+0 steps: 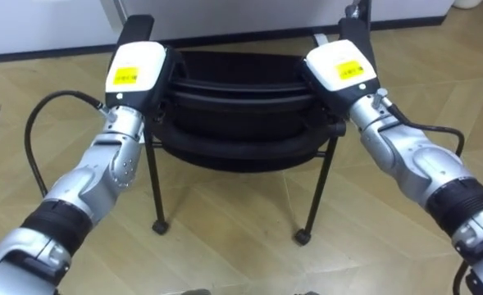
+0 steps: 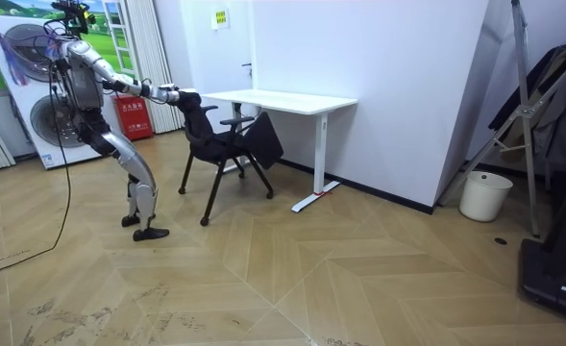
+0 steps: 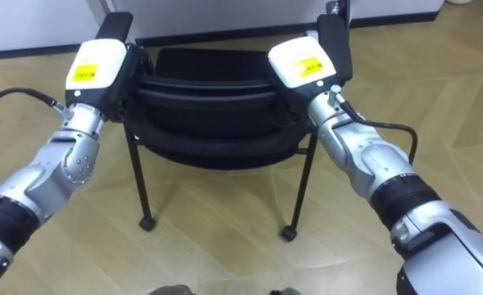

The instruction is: Push chair

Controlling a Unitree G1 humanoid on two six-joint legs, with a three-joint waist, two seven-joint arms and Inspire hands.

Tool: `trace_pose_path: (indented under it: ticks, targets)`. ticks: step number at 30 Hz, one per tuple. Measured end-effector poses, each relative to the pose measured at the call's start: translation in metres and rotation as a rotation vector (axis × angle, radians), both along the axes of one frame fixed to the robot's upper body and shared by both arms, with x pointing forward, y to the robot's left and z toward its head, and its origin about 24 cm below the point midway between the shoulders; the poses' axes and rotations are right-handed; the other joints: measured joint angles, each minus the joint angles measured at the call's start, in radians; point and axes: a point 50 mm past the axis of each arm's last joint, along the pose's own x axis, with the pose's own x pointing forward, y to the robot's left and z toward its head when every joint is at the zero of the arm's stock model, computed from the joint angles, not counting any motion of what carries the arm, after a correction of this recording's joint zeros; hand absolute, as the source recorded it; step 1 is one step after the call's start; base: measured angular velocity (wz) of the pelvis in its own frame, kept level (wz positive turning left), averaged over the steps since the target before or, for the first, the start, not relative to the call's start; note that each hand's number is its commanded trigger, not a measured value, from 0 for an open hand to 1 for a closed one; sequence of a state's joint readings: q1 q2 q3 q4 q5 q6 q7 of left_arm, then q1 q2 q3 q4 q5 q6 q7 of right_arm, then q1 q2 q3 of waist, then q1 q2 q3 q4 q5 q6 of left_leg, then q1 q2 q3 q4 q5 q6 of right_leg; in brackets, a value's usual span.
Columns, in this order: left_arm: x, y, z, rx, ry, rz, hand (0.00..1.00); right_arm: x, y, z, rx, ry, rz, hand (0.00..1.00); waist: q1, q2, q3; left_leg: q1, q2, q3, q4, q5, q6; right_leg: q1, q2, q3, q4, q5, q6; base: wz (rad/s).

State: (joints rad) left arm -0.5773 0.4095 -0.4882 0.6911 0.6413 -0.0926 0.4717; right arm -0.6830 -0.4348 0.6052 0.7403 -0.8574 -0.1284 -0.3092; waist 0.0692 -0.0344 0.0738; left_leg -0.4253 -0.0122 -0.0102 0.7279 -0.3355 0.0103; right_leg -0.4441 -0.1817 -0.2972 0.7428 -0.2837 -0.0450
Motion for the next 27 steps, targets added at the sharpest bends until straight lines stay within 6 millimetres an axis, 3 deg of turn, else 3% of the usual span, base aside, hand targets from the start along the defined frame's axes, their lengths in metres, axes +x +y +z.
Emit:
trace_pose_path:
  ticks: [11, 17, 18, 19, 20, 21, 27]
  targets:
    - [0.001, 0.002, 0.003, 0.003, -0.017, 0.007, 1.0, 0.001, 0.001, 0.003, 0.004, -0.009, 0.003, 1.0, -0.041, 0.003, 0.0036, -0.006, 0.001, -0.051, -0.011, 0.014, -0.029, 0.029, -0.018, -0.081, 0.004, -0.026, -0.031, 0.16]
    - [0.002, 0.001, 0.004, -0.002, -0.018, 0.01, 1.0, 0.002, 0.001, 0.007, -0.003, -0.028, 0.009, 1.0, -0.04, 0.013, 0.0069, 0.0, 0.005, -0.049, -0.047, 0.029, -0.039, 0.028, -0.015, -0.087, -0.018, -0.022, -0.04, 0.03]
    - [0.002, 0.001, 0.004, -0.002, -0.019, 0.01, 1.0, 0.002, 0.002, 0.007, -0.002, -0.031, 0.01, 0.73, -0.039, 0.013, 0.007, 0.001, 0.005, -0.048, -0.053, 0.032, -0.04, 0.028, -0.015, -0.088, -0.022, -0.021, -0.041, 0.0]
    - [0.002, 0.0, 0.004, -0.005, -0.02, 0.01, 1.0, 0.002, 0.002, 0.007, -0.001, -0.035, 0.011, 0.05, -0.039, 0.015, 0.0061, 0.002, 0.006, -0.048, -0.063, 0.038, -0.041, 0.028, -0.013, -0.088, -0.03, -0.016, -0.042, 0.0]
    - [0.002, 0.0, 0.004, -0.005, -0.022, 0.01, 0.11, 0.003, 0.002, 0.008, 0.0, -0.038, 0.011, 0.0, -0.039, 0.015, 0.0061, 0.004, 0.006, -0.047, -0.075, 0.045, -0.042, 0.028, -0.012, -0.089, -0.038, -0.012, -0.043, 0.0]
    - [0.002, 0.0, 0.004, -0.006, -0.023, 0.011, 0.0, 0.003, 0.002, 0.008, 0.0, -0.039, 0.011, 0.0, -0.039, 0.015, 0.0061, 0.005, 0.006, -0.047, -0.079, 0.047, -0.042, 0.028, -0.012, -0.089, -0.04, -0.011, -0.044, 0.0]
    - [0.006, -0.005, 0.006, -0.074, -0.002, 0.032, 0.0, 0.009, -0.002, 0.016, 0.042, -0.013, -0.041, 0.0, -0.034, 0.027, 0.0024, 0.015, 0.009, -0.039, -0.107, 0.06, -0.046, 0.028, -0.008, -0.085, -0.054, -0.005, -0.048, -0.02]
